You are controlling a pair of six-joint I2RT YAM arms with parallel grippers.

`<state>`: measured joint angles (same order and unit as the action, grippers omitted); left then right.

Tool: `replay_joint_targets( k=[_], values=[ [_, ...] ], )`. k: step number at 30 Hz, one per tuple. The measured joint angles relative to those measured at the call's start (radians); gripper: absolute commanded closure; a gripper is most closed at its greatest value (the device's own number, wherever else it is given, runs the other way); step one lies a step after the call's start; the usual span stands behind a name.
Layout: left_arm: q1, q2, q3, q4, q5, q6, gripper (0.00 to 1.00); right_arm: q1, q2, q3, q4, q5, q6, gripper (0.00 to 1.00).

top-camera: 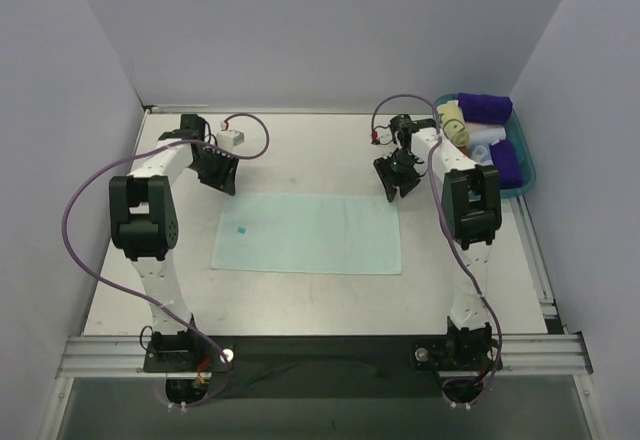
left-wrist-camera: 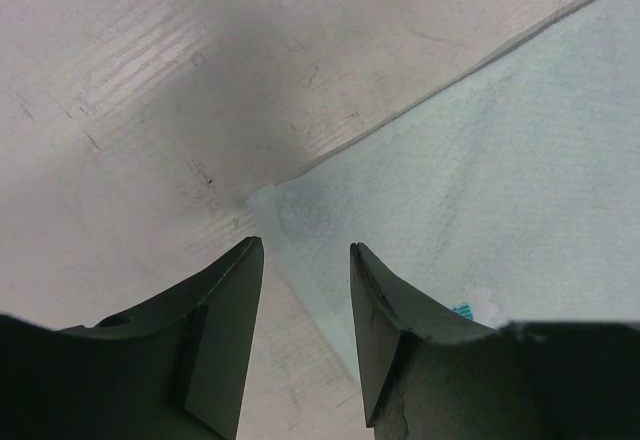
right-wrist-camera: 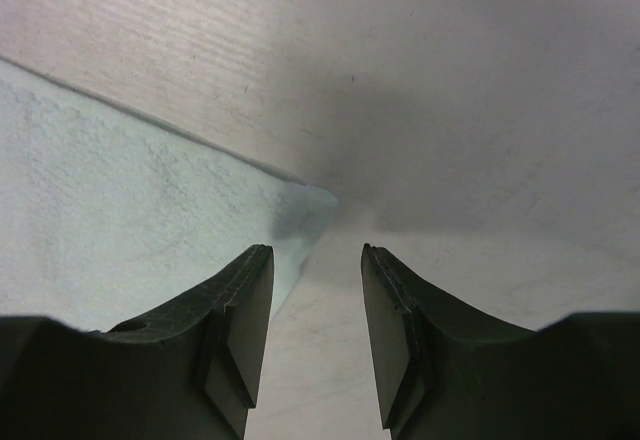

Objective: Roll the towels
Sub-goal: Fold the towel

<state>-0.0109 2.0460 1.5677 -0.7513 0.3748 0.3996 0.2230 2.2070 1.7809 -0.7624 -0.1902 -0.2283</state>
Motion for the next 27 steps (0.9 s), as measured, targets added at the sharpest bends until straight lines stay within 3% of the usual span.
replay_joint_targets(
  k=[4, 10, 13, 17, 27],
  values=[
    [0.0, 0.0, 0.009, 0.008, 0.0, 0.0, 0.45, -0.001, 0.029, 0.029, 0.009, 0.0, 0.005, 0.6],
    [0.0, 0.026, 0.037, 0.013, 0.0, -0.002, 0.42, 0.001, 0.072, 0.054, 0.018, 0.003, 0.014, 0.71],
    [0.0, 0.039, 0.044, 0.015, 0.0, -0.004, 0.42, 0.004, 0.073, 0.056, 0.018, 0.007, 0.013, 0.78],
    [0.0, 0.053, 0.053, 0.016, -0.003, -0.004, 0.42, 0.008, 0.073, 0.053, 0.018, 0.013, 0.001, 1.0],
    [0.0, 0.102, 0.087, 0.016, -0.005, -0.003, 0.45, 0.01, 0.073, 0.053, 0.018, 0.014, -0.005, 1.0]
  ],
)
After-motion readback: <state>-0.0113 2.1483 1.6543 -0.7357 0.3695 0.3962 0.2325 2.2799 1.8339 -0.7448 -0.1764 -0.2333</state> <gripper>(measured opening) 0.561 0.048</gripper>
